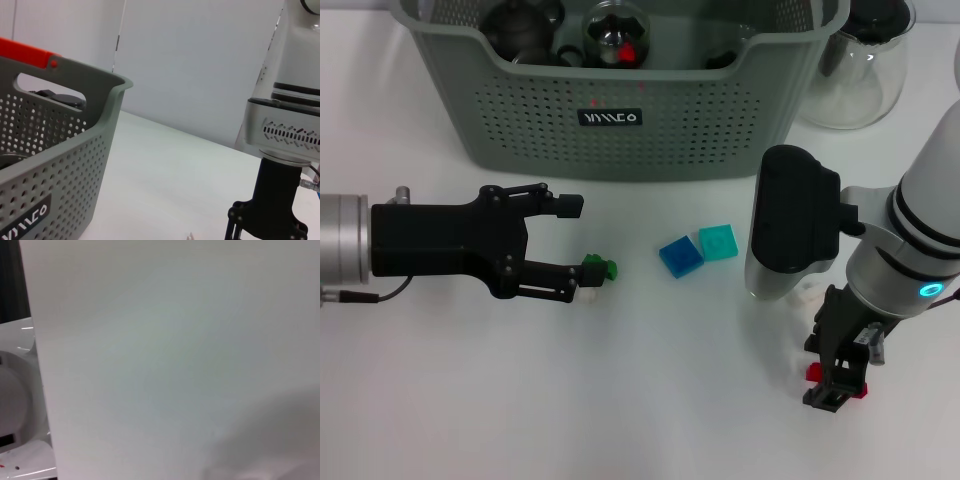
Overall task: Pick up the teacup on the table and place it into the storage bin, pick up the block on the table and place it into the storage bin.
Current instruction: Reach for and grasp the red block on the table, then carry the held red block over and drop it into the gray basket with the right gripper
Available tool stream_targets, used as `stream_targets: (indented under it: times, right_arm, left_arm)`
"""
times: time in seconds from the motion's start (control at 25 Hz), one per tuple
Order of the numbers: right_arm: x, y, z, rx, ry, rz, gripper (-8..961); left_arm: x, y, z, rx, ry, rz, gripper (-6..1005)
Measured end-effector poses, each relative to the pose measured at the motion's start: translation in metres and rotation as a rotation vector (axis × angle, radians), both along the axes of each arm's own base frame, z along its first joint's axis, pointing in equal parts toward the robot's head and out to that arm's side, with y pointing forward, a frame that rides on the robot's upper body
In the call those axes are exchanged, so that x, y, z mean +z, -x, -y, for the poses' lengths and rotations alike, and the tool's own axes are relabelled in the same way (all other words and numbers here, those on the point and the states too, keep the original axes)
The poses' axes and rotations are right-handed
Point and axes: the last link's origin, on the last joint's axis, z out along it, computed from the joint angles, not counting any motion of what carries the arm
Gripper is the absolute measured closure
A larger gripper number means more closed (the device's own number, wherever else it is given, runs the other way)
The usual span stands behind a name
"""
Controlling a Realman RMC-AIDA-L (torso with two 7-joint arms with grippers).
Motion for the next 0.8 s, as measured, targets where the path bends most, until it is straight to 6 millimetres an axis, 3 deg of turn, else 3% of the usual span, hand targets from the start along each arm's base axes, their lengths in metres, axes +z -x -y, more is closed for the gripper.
stream_targets:
  times: [0.16, 0.4, 0.8]
  right_arm:
    - [-0.0007, 0.0006, 0.0004, 0.005, -0.005, -0.001, 267]
    - [-0.0028, -0.0014, 0.003, 0.013, 0.004, 0.014, 385]
    - [-0.0025, -0.002, 0.0042, 0.015, -0.007, 0.005, 770]
  left_arm:
    - [0.0, 0.0, -0.0001, 0.0, 0.0, 0.0, 77]
    - [0.0001, -0.0001, -0.0002, -0.001, -0.001, -0.001, 77]
    - [-0.0025, 0.0021, -0.0001, 0.012, -0.001, 0.002, 77]
